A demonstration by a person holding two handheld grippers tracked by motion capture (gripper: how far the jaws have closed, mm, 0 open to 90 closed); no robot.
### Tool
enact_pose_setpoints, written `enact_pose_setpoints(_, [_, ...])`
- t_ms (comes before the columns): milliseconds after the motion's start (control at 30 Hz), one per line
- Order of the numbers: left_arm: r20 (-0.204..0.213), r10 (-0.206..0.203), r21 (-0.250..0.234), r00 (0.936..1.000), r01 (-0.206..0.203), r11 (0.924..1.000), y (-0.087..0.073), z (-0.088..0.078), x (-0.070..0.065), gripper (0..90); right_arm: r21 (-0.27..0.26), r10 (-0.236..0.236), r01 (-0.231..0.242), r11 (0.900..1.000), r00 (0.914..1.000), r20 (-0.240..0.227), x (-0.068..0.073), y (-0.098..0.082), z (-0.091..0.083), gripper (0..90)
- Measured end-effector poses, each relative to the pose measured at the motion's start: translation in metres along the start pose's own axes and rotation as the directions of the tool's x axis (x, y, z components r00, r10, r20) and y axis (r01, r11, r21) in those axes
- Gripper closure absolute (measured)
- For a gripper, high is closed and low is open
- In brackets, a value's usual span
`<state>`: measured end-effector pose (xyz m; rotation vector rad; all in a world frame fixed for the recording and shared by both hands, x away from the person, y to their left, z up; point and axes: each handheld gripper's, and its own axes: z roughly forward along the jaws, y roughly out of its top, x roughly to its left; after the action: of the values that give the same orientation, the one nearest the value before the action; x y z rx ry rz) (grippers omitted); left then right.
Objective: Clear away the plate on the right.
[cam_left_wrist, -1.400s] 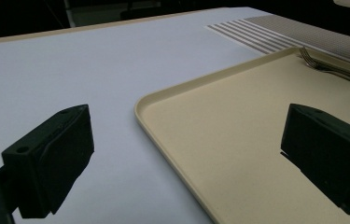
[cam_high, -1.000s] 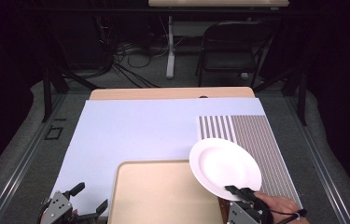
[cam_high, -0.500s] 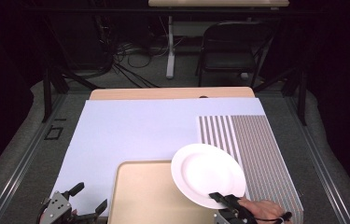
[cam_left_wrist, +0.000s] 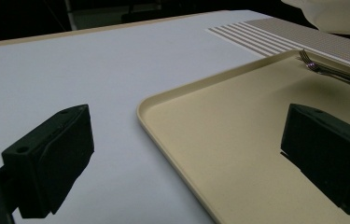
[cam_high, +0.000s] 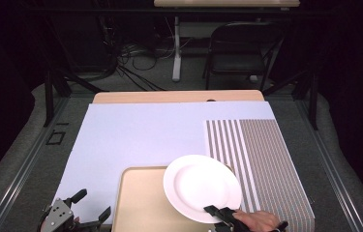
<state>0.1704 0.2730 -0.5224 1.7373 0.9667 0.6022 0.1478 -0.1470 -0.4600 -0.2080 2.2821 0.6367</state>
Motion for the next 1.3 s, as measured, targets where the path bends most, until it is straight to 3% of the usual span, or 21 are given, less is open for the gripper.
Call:
enact_pose_setpoints(67, [0.002, 0.0, 0.004, 1.0, 0.0, 1.0, 0.0, 0.0, 0.0, 2.9, -0.01, -0.021, 0.021, 1.0, 0.9998, -0.004, 0.0, 0.002, 0.002, 81.8])
enact_pose_setpoints(133, [0.002, -0.001, 0.002, 1.0, 0.001, 1.0, 0.0, 0.0, 0.0, 2.9, -0.007, -0.003, 0.003, 1.0, 1.0, -0.008, 0.003, 0.003, 0.004, 81.8])
enact_pose_setpoints(800, [0.004, 0.0, 0.003, 1.0, 0.0, 1.0, 0.0, -0.001, 0.001, 2.9, -0.017, -0.019, 0.018, 1.0, 0.9984, -0.054, 0.029, 0.015, 0.031, 81.8])
enact_pose_setpoints(1300, [0.005, 0.002, 0.005, 1.0, -0.002, 1.0, 0.0, 0.0, 0.001, 2.9, -0.002, -0.022, 0.022, 1.0, 0.9969, -0.076, 0.036, 0.012, 0.048, 81.8])
